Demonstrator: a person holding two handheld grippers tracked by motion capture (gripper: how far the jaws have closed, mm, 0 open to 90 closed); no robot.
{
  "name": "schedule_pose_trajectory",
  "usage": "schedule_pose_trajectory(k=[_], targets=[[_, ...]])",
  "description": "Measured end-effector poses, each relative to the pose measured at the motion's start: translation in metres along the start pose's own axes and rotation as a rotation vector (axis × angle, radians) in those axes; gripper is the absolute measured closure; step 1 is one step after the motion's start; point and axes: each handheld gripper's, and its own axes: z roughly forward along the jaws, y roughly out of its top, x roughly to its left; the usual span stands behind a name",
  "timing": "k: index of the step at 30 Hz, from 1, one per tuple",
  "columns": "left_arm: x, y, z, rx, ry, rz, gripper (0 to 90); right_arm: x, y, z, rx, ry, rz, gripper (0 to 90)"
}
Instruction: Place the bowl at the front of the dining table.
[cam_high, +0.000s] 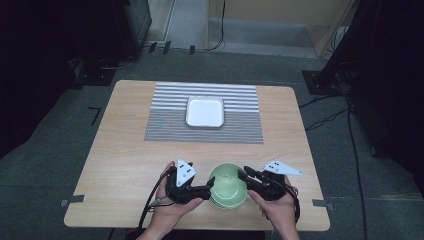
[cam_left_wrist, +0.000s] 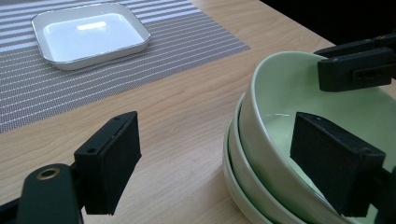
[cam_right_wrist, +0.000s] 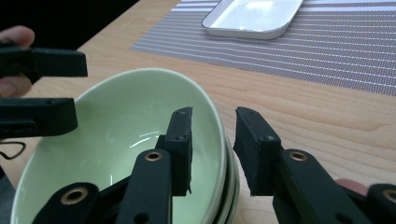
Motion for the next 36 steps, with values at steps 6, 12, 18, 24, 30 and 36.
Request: schedule_pose_trajectory(k=[6,12,18,24,30,36], targets=[[0.001,0.001,0.001,0.01,0.006,-0.006,15.7,0.002,-0.001,0.002,-0.012,-0.029,-0.033,81.7],[-0.004,0.002,0.005,0.035,-0.001,0.012,15.7,0.005,-0.002,0.0,-0.033,-0.052,-0.081,85.2],[-0.012,0.004,0.013,0.046,-0.004,0.036,24.7,0.009,-0.005,-0.002,-0.062,-0.079,-0.164,86.7],[-0.017,0.0,0.023,0.098,-0.025,0.07,42.2,0.014,-0.006,-0.002,-0.119,-0.105,-0.256,86.9],[-0.021,0.0,0.025,0.09,-0.031,0.123,66.0,0.013,-0.006,-0.002,-0.118,-0.098,-0.231,86.4],[-0.022,0.001,0.026,0.047,0.01,0.169,76.3,0.015,-0.005,-0.002,-0.095,-0.126,-0.215,78.7]])
